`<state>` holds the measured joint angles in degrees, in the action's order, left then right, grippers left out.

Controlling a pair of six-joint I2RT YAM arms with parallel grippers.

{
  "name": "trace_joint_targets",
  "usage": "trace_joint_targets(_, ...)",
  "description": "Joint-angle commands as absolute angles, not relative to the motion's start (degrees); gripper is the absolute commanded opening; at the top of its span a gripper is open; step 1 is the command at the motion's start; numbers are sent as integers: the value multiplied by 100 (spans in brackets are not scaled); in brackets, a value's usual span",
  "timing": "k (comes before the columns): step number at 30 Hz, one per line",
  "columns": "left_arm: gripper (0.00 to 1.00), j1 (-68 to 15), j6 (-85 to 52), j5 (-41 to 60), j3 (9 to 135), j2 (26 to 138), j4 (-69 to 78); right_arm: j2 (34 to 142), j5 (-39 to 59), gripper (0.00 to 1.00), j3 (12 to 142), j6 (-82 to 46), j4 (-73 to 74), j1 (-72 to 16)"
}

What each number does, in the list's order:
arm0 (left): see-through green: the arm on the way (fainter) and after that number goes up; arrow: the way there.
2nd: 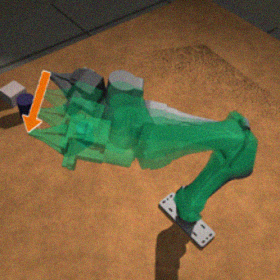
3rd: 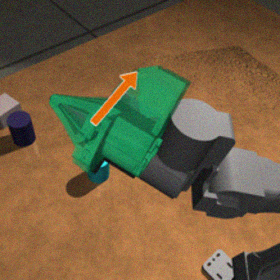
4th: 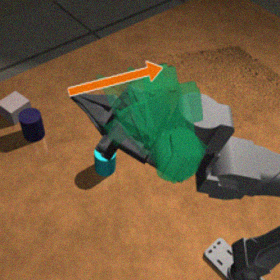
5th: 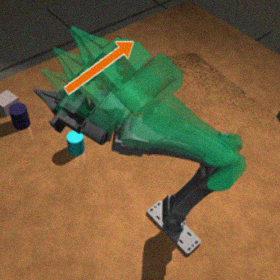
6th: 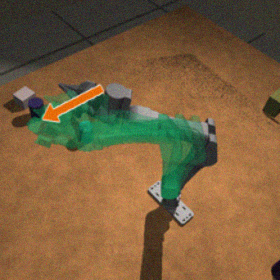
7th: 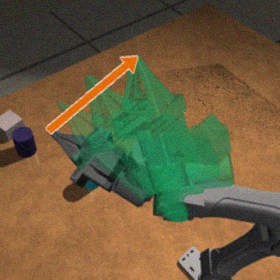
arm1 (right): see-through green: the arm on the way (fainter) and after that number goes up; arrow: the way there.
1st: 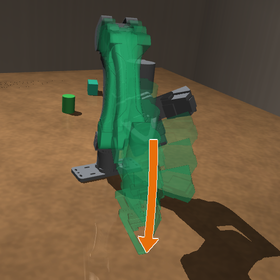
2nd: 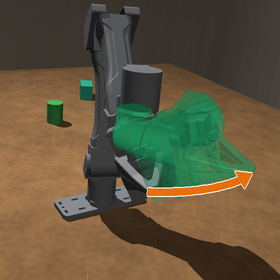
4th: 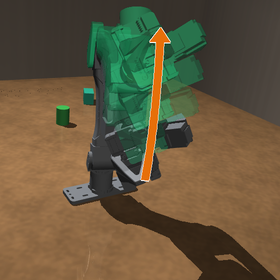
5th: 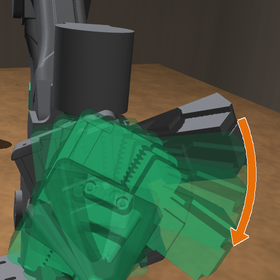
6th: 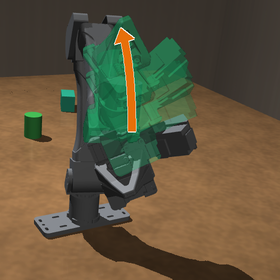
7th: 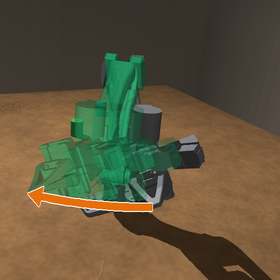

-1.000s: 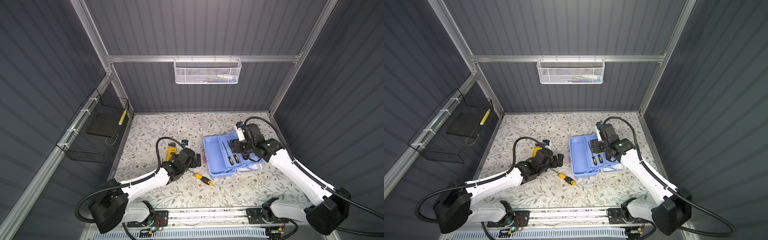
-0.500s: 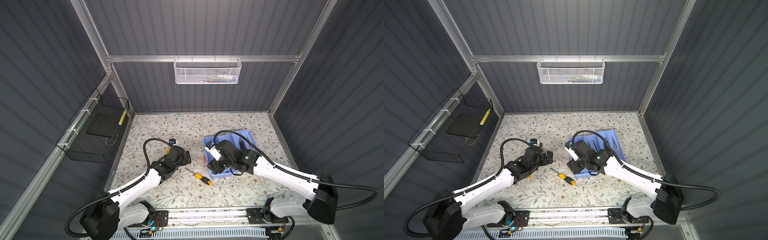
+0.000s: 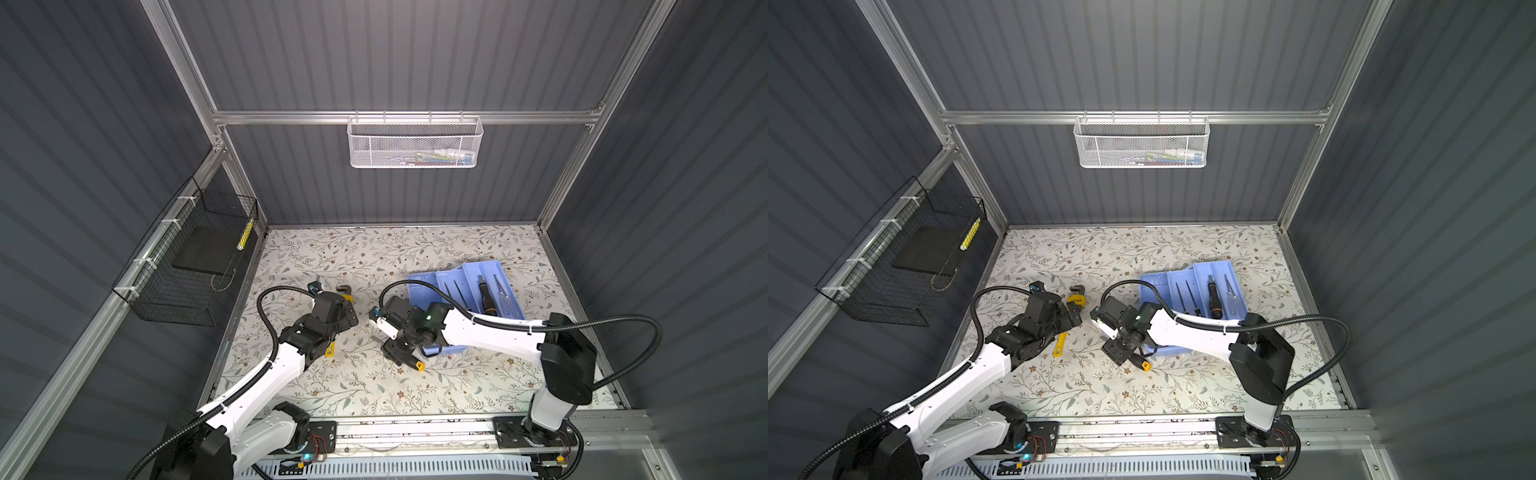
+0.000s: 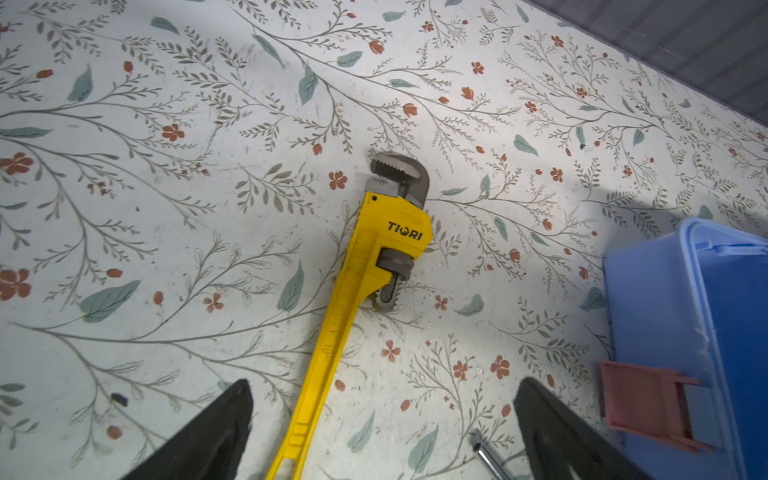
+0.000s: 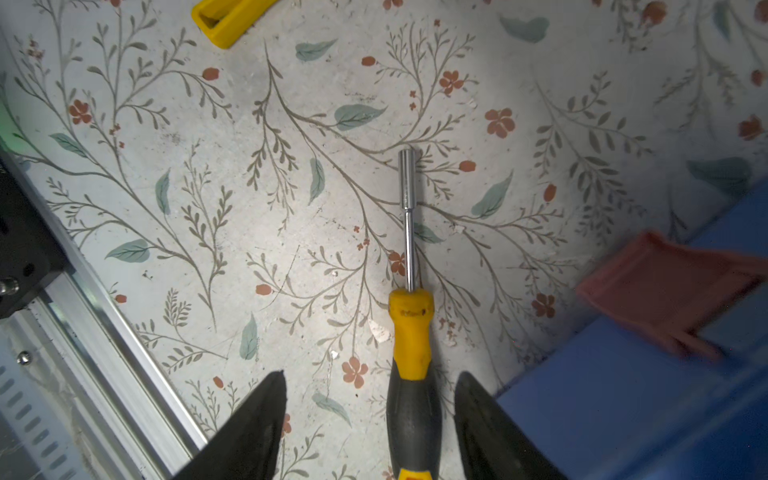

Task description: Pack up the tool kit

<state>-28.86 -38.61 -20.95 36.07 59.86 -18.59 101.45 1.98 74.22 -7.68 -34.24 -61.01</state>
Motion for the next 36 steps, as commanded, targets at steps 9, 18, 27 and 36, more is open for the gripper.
trace_joint_targets(9,100,-2771,-3948,-2280,3436,5612,-2260,11086,58,51,8036,-844,-4217,-6117)
trace_joint_targets(18,100,-2769,-3905,-2208,3412,5634,-2154,11507,-36,50,8091,-943,-4349,-6106)
trace_joint_targets(27,100,-2768,-3915,-2192,3410,5663,-2111,11783,85,25,8370,-1388,-4259,-6095)
trace_joint_targets(36,100,-2769,-3921,-2208,3315,5590,-2118,12079,350,12,8926,-2826,-3989,-5624)
